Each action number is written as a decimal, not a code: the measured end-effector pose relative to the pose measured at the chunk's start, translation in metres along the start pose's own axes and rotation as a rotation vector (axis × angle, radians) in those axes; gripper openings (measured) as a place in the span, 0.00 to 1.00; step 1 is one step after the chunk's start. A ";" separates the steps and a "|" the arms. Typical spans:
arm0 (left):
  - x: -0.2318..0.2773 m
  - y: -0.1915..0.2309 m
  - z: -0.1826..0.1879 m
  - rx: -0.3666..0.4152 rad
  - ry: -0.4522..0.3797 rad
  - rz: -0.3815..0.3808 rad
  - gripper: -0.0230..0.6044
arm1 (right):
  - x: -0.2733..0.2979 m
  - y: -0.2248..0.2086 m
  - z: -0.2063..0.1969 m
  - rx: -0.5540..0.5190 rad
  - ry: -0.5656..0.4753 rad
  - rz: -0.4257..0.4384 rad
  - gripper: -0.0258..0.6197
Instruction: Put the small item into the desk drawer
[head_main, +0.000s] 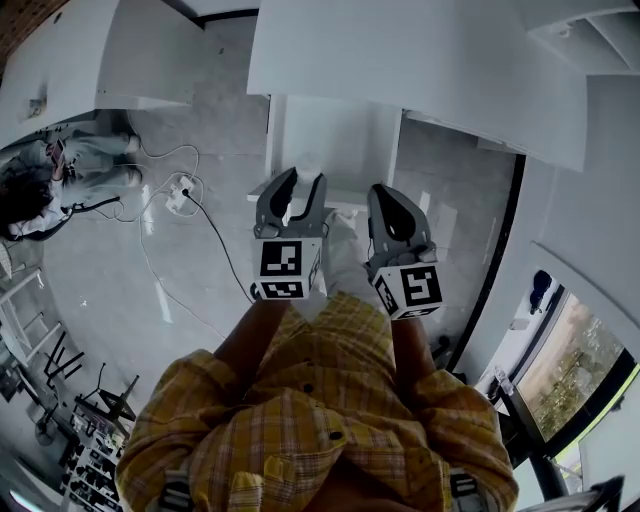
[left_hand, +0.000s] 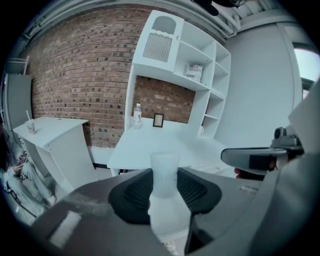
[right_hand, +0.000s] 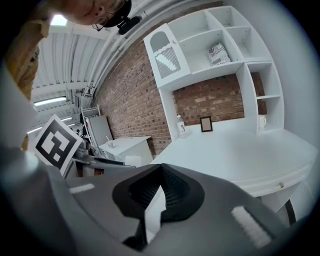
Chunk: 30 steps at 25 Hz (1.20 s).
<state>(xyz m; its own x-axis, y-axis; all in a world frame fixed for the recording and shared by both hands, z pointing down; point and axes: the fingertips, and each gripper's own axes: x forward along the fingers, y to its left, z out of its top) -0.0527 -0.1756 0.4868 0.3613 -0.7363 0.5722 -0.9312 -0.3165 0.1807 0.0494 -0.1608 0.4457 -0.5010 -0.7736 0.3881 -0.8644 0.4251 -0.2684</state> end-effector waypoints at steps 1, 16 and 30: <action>0.005 0.003 -0.002 -0.007 0.005 0.004 0.30 | 0.004 -0.002 -0.003 0.001 0.006 0.004 0.04; 0.075 0.019 -0.055 -0.039 0.136 0.049 0.30 | 0.034 -0.035 -0.036 0.042 0.054 0.002 0.04; 0.123 0.035 -0.108 -0.075 0.262 0.072 0.30 | 0.044 -0.049 -0.066 0.069 0.098 -0.003 0.04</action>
<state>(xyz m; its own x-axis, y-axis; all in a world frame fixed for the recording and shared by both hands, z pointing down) -0.0459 -0.2131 0.6497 0.2783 -0.5721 0.7715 -0.9585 -0.2167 0.1850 0.0666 -0.1845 0.5341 -0.5034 -0.7233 0.4727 -0.8625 0.3873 -0.3258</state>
